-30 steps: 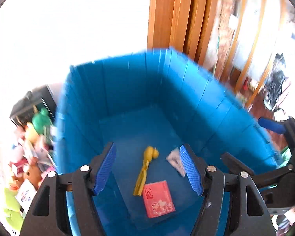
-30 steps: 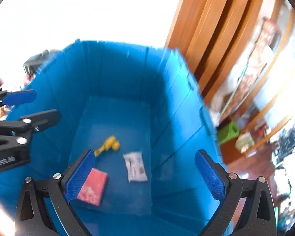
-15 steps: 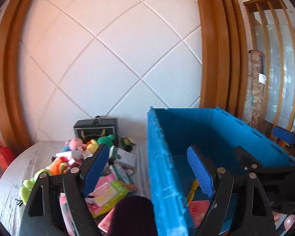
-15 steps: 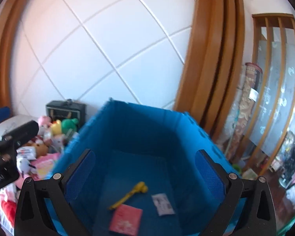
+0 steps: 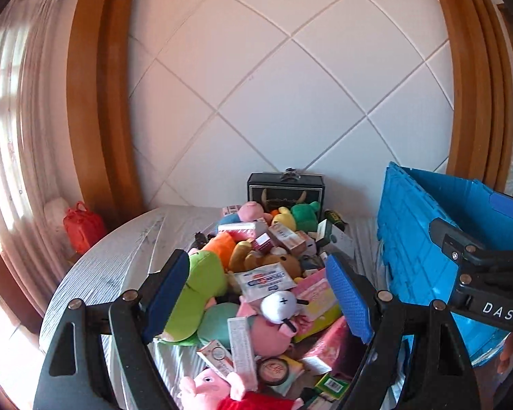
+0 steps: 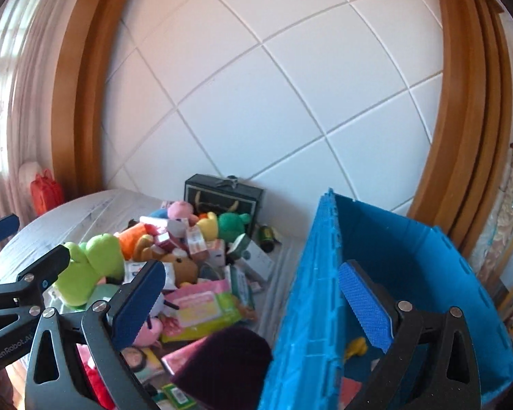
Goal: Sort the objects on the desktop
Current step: 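Move both tools back over the pile of toys and boxes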
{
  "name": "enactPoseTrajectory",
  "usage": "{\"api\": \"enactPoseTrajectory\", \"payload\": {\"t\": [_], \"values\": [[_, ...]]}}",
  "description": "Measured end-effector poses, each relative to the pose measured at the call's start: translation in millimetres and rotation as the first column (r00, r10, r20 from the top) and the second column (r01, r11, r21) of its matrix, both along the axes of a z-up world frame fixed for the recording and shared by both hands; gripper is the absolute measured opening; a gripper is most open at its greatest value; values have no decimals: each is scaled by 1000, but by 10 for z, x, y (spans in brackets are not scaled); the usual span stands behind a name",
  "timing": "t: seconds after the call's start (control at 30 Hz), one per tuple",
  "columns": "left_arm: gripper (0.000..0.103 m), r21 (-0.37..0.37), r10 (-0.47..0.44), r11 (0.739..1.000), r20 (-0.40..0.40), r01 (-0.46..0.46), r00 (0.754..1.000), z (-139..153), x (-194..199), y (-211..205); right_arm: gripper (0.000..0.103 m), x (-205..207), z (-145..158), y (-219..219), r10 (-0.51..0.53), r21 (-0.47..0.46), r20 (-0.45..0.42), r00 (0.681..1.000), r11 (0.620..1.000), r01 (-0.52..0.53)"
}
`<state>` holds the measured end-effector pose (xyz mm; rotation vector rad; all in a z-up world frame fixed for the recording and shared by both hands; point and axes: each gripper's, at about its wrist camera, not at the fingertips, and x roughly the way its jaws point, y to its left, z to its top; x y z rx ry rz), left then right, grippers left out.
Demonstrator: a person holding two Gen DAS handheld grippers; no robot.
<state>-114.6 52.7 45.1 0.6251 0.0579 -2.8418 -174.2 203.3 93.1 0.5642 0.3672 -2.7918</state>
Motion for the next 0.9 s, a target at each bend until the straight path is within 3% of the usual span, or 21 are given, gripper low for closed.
{"api": "enactPoseTrajectory", "payload": {"t": [0.43, 0.8, 0.9], "values": [[82, 38, 5, 999, 27, -6, 1000, -189, -115, -1024, 103, -176, -398, -869, -19, 29, 120, 993, 999, 15], [82, 56, -79, 995, 40, 77, 996, -267, -310, -1167, 103, -298, -500, -919, -94, 40, 147, 985, 995, 89], [82, 111, -129, 986, 70, 121, 989, -406, -412, -1254, 103, -380, -641, -855, -115, 30, 186, 976, 993, 112]]}}
